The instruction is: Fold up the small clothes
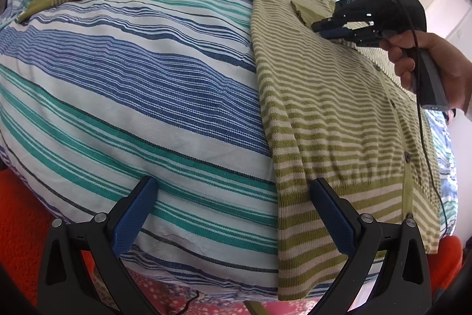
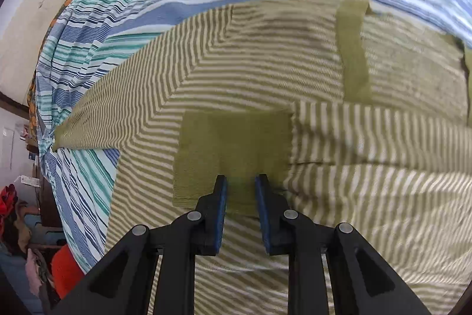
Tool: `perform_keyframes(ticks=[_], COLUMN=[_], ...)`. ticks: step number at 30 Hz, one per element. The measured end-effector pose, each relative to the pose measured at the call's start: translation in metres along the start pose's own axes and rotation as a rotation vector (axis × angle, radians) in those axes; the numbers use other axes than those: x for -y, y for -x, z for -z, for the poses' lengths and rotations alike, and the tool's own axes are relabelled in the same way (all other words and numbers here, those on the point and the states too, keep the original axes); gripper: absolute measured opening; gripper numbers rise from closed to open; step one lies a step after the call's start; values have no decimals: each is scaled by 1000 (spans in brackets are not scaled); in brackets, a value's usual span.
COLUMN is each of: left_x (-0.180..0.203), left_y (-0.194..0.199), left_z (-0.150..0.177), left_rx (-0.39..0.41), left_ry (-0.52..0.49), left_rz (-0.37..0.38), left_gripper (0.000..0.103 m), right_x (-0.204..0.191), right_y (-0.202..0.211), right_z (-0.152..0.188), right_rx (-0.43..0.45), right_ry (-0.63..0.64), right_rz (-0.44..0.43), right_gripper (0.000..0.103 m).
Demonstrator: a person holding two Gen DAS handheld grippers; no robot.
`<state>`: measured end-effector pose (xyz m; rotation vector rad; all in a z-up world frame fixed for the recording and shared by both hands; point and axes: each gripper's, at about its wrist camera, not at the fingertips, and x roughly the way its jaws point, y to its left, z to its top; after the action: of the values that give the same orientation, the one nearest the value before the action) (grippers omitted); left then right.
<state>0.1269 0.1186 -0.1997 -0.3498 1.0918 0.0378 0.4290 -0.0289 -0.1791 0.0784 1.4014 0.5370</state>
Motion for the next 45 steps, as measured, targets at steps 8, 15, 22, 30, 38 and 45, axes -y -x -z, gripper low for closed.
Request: perform_keyframes(ticks=[8,15,22,30,38,45], left_x=[-1,-14,-3,-15,-24,-22], left_y=[2,21,41,2,2,3], left_z=[0,0,5,4,11,13], left_rx=[-2,51,164,88,77,82], left_ry=[3,42,-39,-31,28,15], left_rz=[13,77,-52,-185,-149,-149], left_gripper=[102,102,102,103,103,103], right_x=[-35,12,89,184,205,202], right_y=[52,117,189,210,185,178], right_z=[51,155,291,372,377,383], right_rx=[190,356,507,510,463,448], right_ry=[82,-38,-214,-482,-491,-456], right_rz=[-128,84,406,518,478,482], right_gripper=[57,82,91,92,103,103])
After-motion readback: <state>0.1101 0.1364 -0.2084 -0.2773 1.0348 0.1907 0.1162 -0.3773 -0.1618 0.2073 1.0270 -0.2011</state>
